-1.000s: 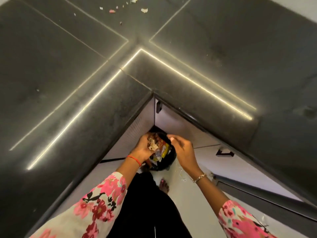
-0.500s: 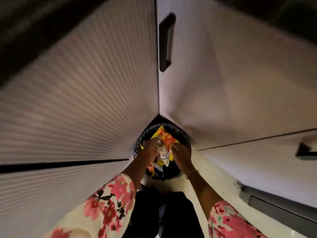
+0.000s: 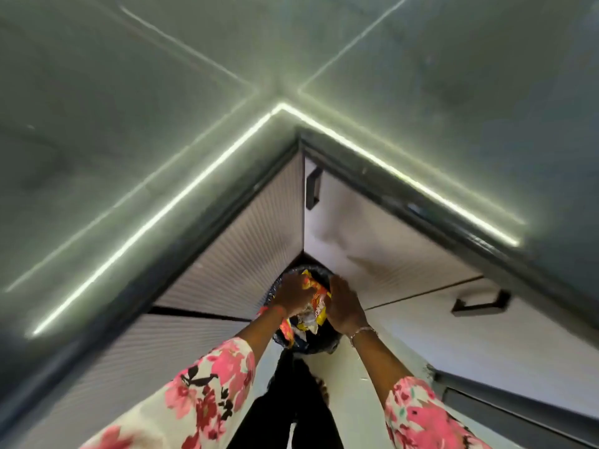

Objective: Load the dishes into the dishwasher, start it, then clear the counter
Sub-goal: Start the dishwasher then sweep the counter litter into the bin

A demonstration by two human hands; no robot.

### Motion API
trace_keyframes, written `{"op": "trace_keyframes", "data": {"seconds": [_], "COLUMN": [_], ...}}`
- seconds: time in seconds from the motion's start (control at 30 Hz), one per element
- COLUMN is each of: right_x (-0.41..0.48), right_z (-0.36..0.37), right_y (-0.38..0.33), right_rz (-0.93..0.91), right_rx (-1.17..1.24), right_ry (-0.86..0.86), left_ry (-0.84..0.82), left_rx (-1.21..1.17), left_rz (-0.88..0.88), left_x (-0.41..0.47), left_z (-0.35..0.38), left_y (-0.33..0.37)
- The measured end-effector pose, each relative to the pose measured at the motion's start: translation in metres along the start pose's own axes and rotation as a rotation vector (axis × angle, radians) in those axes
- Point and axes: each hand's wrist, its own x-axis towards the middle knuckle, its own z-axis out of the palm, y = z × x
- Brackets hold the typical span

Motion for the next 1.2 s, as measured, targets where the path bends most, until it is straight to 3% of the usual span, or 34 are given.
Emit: {"op": "trace_keyframes", "data": {"seconds": [0.2,0.43,0.6,0.73,0.97,1.2], "right_x": [-0.091,-0.158,-0.142,-0.108,-0.022,0.061], "right_z": [-0.128,-0.243,-0.301,-0.335,-0.365,-0.396], "right_y": [-0.072,-0.134,-0.156,-0.169,-0.189,-0.220], "right_rz": [-0.106,-0.404,-0.474,-0.475,-0.382,-0.307], "right_rx": [-0.005,0.078,-0.065,-0.217,-0.248,-0.237], "right_ry": [0.030,0.317,0.496,0.535,0.441,0.411], "left_ry": [0.031,0.367,0.584,0.650,0.626,0.588], "left_rx": [0.010,0.040,0.139,0.321,0.567,0.571], "left_rz": [0.240,0.597,0.684,0.675,0.511,0.384], "left_x": [-0.134,-0.203,-0.205,-0.176,-0.088,-0.008], "left_z": [-0.088,-0.182,-0.244,-0.290,-0.356,-0.424], "left_y": [0.091,0.161,0.191,0.205,0.195,0.177]}}
